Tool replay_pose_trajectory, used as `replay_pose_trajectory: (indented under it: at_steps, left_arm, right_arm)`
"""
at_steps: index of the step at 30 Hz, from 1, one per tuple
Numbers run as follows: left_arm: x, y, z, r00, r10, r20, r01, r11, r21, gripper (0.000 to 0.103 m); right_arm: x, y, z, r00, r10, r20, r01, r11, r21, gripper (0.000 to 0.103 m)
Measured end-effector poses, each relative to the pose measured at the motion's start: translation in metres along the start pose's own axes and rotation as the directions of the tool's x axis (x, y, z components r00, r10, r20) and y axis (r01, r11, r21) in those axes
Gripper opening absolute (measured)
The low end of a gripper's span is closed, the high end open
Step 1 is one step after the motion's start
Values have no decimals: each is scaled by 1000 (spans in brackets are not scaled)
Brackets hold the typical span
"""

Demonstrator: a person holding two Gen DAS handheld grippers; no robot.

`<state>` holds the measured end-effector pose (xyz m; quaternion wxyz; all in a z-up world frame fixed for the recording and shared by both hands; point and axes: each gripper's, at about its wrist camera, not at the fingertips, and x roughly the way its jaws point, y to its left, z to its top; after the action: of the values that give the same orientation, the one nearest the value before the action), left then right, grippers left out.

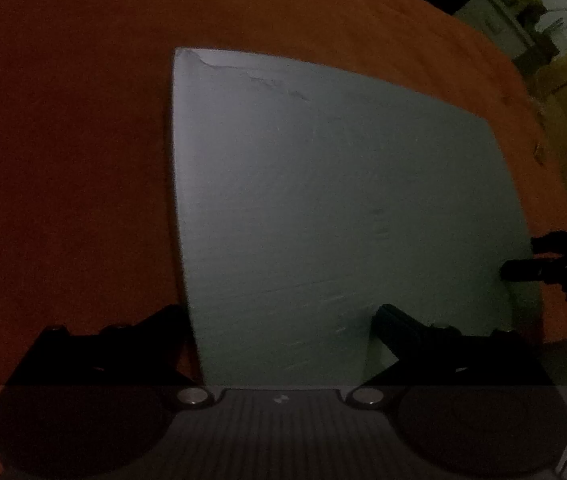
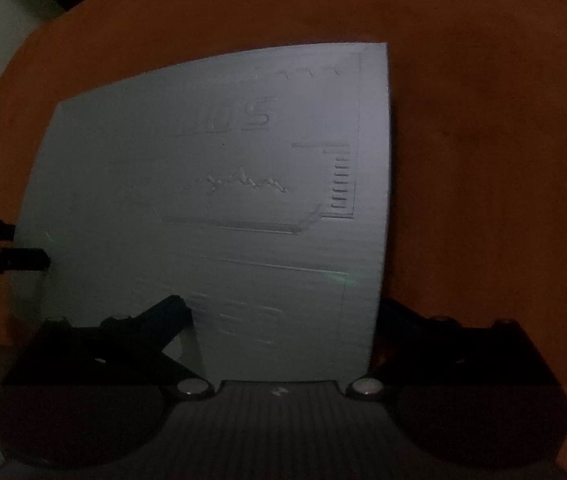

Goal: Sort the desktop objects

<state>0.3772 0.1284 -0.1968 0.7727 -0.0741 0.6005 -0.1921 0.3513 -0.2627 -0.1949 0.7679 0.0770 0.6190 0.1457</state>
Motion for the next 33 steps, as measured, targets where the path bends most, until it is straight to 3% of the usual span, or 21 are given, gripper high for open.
replay_pose_trajectory:
  at_steps: [12, 23, 33]
  left_arm:
    - [-18, -9, -5, 995, 15, 96, -17, 1000, 23, 102]
    - [-40, -15, -8, 988, 49, 146, -54, 998, 32, 102]
    - [-77, -22, -11, 971, 64, 230, -75, 997, 37, 102]
  right_arm:
    - [-36, 14, -8, 995, -28, 99, 30, 999, -18, 103]
    - [-56, 16, -27, 993, -17, 117, 22, 999, -42, 103]
    - [-79, 18, -34, 983, -4, 181, 7, 1000, -18, 103]
